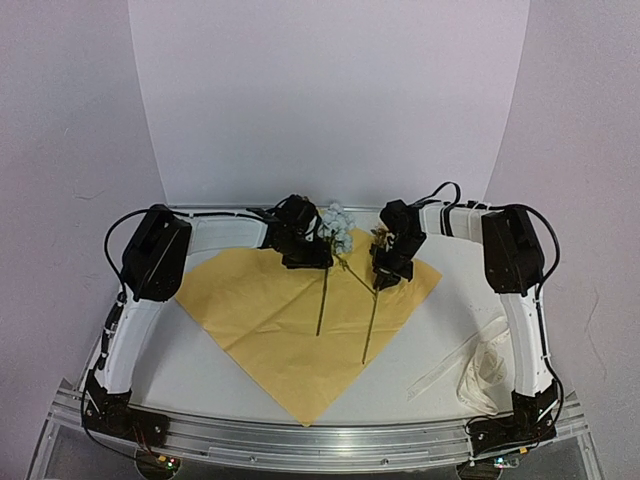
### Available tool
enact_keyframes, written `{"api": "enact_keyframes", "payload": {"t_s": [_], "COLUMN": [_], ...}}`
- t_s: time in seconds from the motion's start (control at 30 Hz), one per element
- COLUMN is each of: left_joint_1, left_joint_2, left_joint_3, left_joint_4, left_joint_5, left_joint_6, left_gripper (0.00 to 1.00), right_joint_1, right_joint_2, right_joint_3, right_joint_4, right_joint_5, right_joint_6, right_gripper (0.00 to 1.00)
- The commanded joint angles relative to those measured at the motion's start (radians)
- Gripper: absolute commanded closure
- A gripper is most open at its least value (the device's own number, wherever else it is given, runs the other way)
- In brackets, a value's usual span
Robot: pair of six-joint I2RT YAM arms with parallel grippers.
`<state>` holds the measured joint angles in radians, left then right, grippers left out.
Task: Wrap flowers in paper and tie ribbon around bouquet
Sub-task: Pick up the fake flower from the flattened wrapping paper, then place the fake flower on the flattened wrapping paper.
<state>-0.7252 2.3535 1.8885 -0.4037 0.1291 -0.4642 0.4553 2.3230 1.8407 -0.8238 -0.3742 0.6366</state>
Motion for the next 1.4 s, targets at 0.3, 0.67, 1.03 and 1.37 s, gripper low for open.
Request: {"api": "enact_keyframes", "payload": {"t_s": [0.3,0.67,1.03,1.37], "left_joint_1": [-0.022,-0.009,0.016,0.117], "left_joint_2": [0.07,-0.156,-0.317,-0.231], "left_joint_3": [0.116,-0.066,-0.175,-0.19], "left_joint_4": [-0.004,0.086,0.19,0.179], "left_joint_5": [-0.043,-0.19,-0.118,-0.132], "left_joint_6": [0.01,-0.045,-0.156,-0.327], "left_gripper": [0.78,1.0,1.0,1.0], "right_joint_1": [0.003,-0.028,-0.034,-0.037], "right_joint_2": [-0.116,-0.152,-0.148,-0.145], "right_joint_3": [-0.085,-0.164,-0.174,-0.169], "right_joint_4": [-0.039,-0.122,-0.207,-0.215], "right_joint_5": [-0.108,-0.18,-0.157,-0.146], "right_joint_6": [-0.052,-0.181,-0.207,-0.198], "right_gripper": [1.0,1.0,1.0,1.0]}}
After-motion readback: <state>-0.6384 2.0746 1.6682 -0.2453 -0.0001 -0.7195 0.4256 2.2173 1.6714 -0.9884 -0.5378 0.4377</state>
